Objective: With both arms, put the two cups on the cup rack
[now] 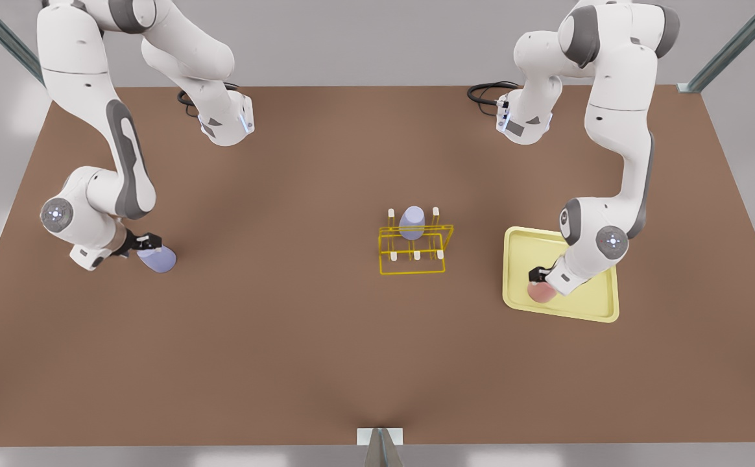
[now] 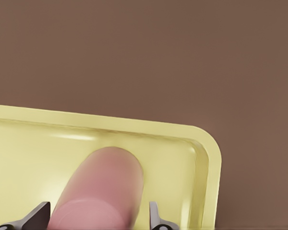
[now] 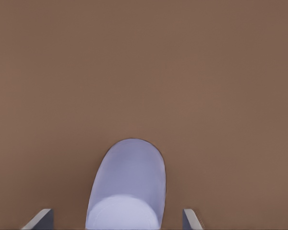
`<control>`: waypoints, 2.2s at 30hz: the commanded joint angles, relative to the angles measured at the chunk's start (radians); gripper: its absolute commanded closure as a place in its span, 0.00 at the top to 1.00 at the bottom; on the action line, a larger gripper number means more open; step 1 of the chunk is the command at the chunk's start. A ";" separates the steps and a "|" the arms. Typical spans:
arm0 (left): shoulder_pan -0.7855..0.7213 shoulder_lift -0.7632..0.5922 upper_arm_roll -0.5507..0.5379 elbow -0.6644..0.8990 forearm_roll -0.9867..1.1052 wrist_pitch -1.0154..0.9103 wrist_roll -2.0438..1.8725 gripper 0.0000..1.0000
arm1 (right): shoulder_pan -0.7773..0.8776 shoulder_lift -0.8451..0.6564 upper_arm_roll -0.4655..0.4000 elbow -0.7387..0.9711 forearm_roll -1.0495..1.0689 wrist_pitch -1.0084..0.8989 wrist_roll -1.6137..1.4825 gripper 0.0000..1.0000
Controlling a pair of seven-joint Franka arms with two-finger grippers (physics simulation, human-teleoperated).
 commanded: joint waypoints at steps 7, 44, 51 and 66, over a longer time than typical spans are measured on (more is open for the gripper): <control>0.006 0.010 0.000 -0.019 0.002 0.026 0.027 1.00 | -0.002 0.012 -0.005 -0.054 0.009 0.102 -0.029 1.00; 0.007 0.023 -0.001 -0.022 0.005 0.103 0.024 0.79 | 0.004 0.102 -0.018 -0.044 -0.001 0.132 0.036 0.82; 0.003 -0.053 -0.005 -0.016 0.002 -0.038 -0.014 0.78 | 0.006 0.102 -0.015 -0.041 -0.001 0.129 0.036 0.81; -0.216 -0.047 -0.026 0.282 0.003 -0.465 -0.301 0.78 | 0.067 0.101 0.041 0.074 0.005 0.082 0.028 0.81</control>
